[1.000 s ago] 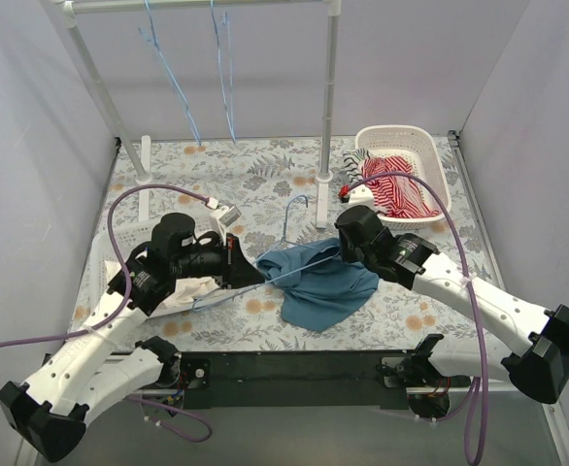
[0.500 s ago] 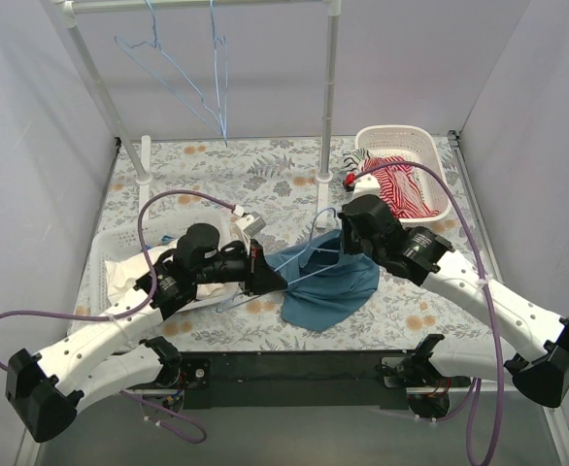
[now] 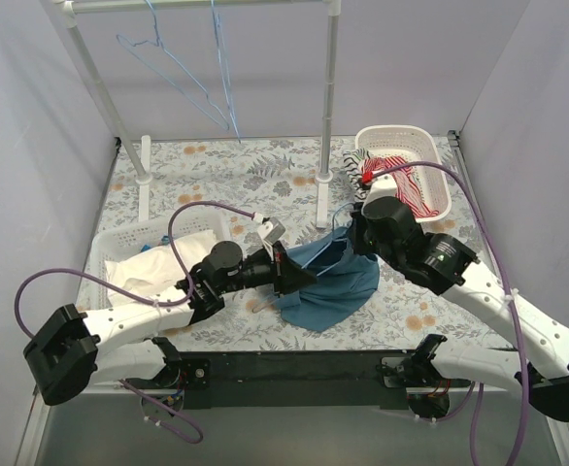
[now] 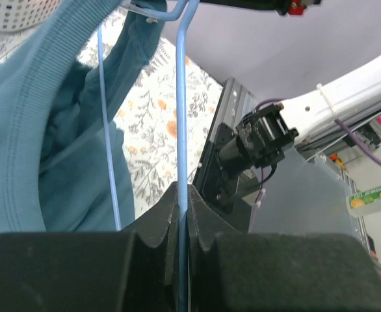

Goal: Place the tank top on the hanger

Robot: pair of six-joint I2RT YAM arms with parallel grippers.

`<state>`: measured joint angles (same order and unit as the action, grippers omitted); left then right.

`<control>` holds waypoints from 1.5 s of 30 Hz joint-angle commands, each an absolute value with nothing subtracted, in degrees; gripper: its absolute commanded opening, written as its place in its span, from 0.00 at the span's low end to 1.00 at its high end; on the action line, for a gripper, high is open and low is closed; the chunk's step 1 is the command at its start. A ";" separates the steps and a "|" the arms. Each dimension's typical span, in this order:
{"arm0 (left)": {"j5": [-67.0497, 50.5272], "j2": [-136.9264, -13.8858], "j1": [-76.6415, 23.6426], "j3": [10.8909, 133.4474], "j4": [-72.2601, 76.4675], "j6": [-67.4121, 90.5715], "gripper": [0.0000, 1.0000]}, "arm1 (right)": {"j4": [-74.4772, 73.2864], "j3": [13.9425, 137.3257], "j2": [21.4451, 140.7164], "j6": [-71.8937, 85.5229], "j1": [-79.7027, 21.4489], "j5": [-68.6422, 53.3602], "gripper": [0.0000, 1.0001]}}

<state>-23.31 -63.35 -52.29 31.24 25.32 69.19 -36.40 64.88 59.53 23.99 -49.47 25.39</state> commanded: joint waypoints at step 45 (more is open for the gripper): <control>-9.78 -62.59 -52.74 43.24 12.97 77.17 0.56 | -7.56 48.60 48.87 8.79 -50.53 28.47 0.01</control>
